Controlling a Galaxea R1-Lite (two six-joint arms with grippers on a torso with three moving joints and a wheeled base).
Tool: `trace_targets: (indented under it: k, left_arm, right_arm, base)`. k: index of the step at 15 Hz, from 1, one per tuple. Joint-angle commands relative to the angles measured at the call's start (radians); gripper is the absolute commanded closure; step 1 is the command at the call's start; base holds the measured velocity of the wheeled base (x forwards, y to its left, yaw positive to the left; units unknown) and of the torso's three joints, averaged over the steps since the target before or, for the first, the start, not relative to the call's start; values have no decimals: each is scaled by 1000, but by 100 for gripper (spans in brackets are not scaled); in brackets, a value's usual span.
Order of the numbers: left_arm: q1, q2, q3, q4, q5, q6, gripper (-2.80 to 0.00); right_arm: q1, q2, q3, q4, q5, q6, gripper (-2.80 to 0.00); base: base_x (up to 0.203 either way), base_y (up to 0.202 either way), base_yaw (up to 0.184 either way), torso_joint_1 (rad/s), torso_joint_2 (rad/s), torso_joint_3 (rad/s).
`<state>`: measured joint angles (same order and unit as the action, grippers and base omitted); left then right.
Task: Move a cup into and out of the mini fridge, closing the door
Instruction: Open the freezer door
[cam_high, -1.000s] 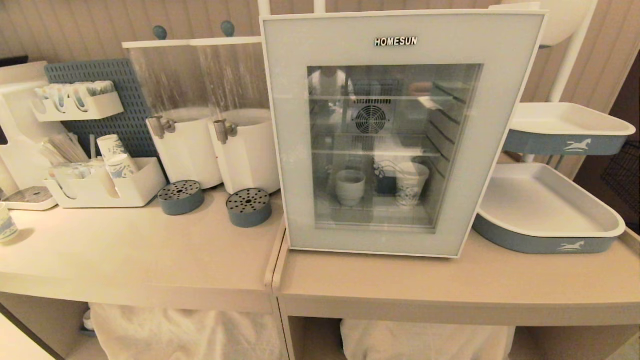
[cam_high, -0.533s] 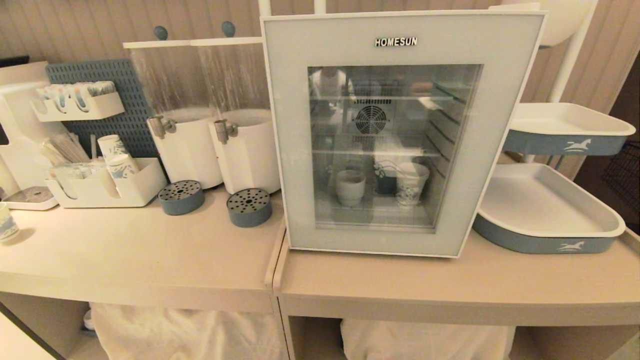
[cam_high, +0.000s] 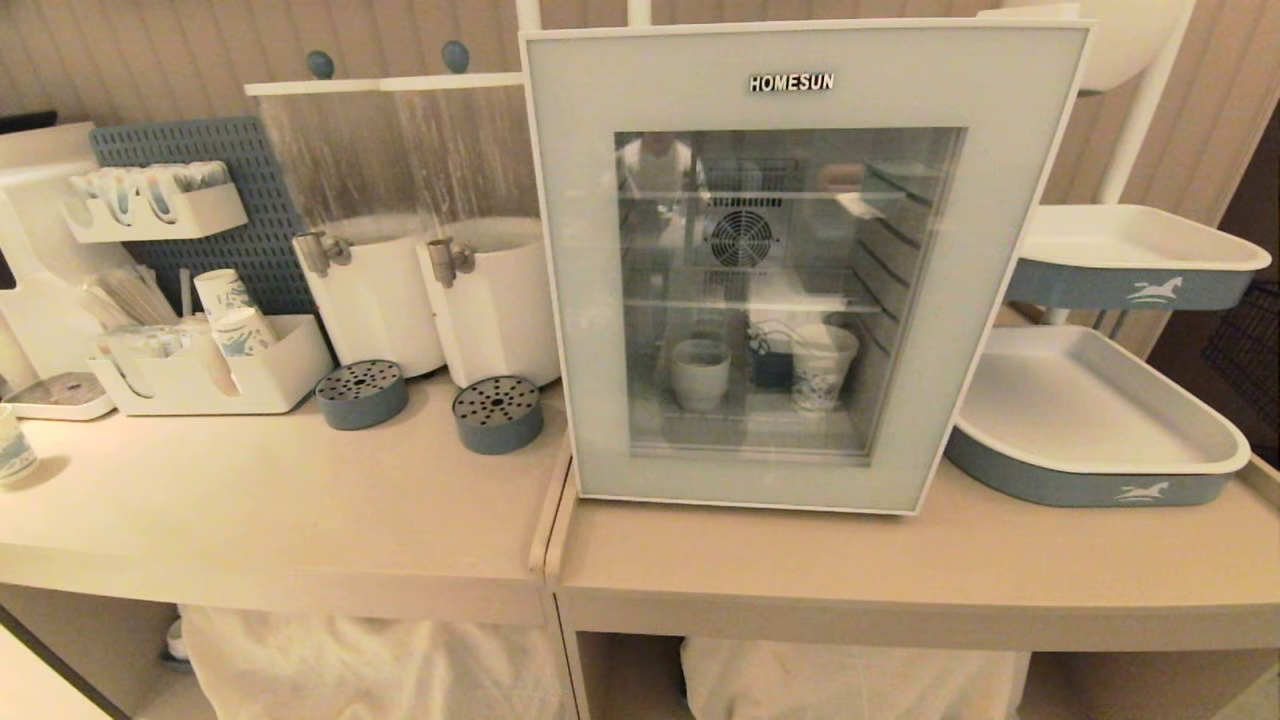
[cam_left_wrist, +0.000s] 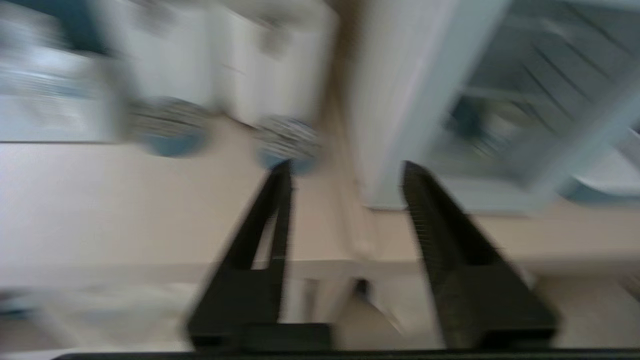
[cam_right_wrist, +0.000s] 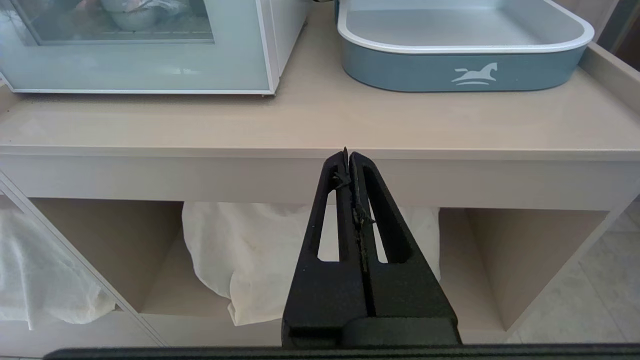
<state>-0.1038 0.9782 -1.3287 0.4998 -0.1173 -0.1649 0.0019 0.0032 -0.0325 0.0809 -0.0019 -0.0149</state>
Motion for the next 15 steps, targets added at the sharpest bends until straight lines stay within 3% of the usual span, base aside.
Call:
trace_targets:
  k: [1, 4, 8, 11, 15]
  left_arm:
    - [26, 238, -23, -35, -146, -8, -280]
    - [148, 398, 43, -227, -595, 8, -280]
    - [232, 466, 261, -663, -1032, 41, -280]
    - [284, 480, 324, -766, -1358, 61, -280]
    - [292, 620, 392, -936, -1407, 189, -280]
  right_arm:
    - [1, 1, 0, -1, 0, 0, 0]
    - [1, 1, 0, -3, 0, 0, 0]
    - [1, 1, 0, -3, 0, -2, 0]
    - [1, 1, 0, -4, 0, -2, 0]
    - [1, 1, 2, -7, 0, 1, 0]
  base:
    - [0, 0, 0, 0, 0, 0]
    - [0, 0, 0, 0, 0, 0]
    - [0, 0, 0, 0, 0, 0]
    - [0, 0, 0, 0, 0, 0]
    - [0, 0, 0, 0, 0, 0]
